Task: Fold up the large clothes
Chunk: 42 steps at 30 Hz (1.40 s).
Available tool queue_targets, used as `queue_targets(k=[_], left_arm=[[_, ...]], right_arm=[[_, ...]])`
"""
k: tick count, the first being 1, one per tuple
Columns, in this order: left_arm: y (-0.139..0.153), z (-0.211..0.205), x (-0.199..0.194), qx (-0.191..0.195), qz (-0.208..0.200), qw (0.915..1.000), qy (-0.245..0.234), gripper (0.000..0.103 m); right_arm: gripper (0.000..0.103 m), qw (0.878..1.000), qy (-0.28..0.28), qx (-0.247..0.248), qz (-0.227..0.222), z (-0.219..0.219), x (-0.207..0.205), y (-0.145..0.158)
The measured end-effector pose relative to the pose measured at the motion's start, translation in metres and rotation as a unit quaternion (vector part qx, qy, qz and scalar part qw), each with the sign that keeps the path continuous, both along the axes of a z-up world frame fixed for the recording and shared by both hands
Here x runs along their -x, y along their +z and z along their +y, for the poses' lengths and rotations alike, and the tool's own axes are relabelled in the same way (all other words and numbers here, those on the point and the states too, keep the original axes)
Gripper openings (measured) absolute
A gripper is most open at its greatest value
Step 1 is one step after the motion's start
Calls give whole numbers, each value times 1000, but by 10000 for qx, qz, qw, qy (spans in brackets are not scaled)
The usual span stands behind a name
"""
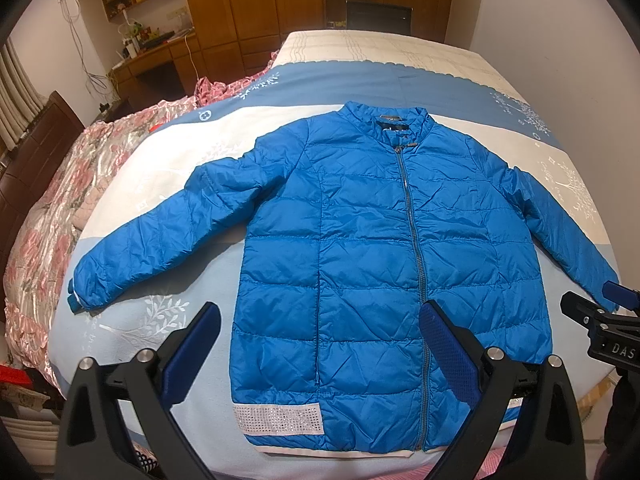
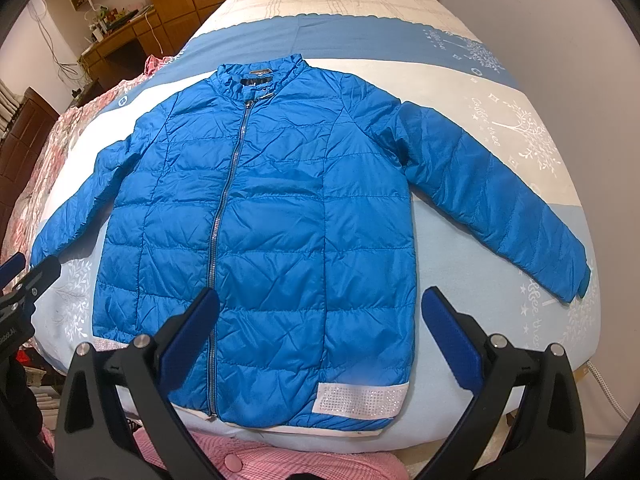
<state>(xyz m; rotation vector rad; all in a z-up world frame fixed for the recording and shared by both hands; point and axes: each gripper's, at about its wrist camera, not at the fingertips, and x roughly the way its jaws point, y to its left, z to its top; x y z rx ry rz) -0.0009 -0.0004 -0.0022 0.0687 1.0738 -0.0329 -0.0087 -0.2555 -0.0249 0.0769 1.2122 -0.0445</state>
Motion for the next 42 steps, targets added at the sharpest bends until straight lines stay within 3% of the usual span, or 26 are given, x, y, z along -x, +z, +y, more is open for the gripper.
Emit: queue_targets(k=[36,42], left_arm=[[-2,0,0,-5,16,10000,-14,99],[-16,-1,-12,-21,107,9999,-81,99]], right_arm=[[100,10000,-41,-10,20,-1,-1,-2],[100,9997,-208,-140,-6,-11,-7,-14]])
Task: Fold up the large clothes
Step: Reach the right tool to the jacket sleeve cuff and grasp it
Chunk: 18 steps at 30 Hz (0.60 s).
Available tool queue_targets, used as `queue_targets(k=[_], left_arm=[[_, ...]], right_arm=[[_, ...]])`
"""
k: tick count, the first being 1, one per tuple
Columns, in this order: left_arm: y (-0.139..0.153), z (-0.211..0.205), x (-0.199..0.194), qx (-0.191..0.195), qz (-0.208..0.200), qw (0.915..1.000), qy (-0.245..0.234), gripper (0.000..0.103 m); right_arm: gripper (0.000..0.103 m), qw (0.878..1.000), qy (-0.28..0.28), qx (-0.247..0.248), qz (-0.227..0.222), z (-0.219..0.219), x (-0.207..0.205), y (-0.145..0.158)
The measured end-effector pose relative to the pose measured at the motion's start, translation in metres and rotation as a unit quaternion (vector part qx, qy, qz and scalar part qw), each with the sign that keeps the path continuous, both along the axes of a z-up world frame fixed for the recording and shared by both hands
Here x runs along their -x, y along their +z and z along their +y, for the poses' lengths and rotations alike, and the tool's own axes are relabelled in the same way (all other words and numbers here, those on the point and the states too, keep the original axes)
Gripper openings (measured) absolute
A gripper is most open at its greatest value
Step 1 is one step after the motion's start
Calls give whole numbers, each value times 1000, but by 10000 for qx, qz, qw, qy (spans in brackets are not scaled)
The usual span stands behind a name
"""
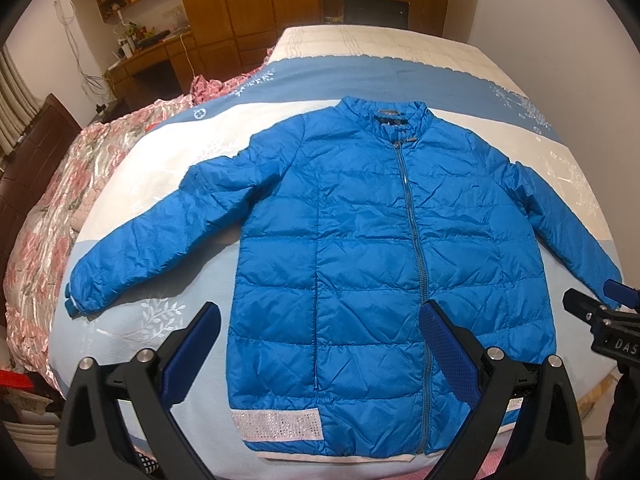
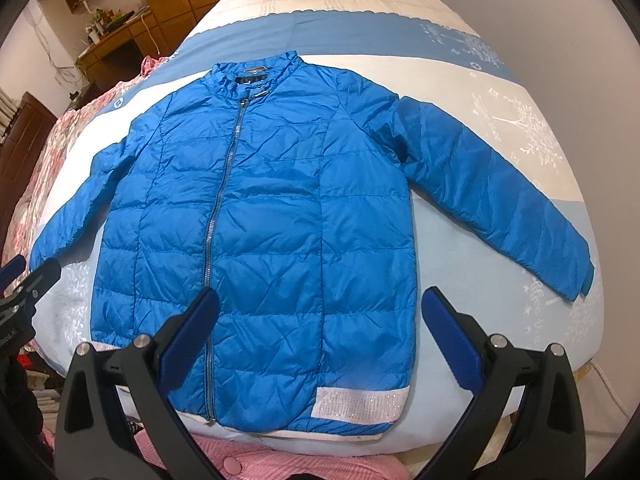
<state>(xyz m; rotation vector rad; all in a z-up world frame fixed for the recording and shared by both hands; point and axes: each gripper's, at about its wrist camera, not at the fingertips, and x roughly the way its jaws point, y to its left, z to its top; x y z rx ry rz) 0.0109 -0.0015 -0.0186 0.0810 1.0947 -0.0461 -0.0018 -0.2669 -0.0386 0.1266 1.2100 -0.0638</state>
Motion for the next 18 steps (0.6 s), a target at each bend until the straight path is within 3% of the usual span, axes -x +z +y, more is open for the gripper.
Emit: queue_targets(k=[5,8,12,18], left_arm=[[-22,-17,-21,-470,42,9985,-269,99],[-34,-33,-45,-272,311,9976,-560,99],[-32,-76,-77,-208,278,9939,-1047,99],[-24,-169,-120,48,87,9810,-1938,99]], right_arm=[[100,9969,-686,-331,178,-43,-3,-25],[100,9856,-1419,-850,350,-91,4,-45],[100,9645,-2328,-1197,356,-157,23,-61],[100,9425,-3108,-1197,274,-229,42,-72]])
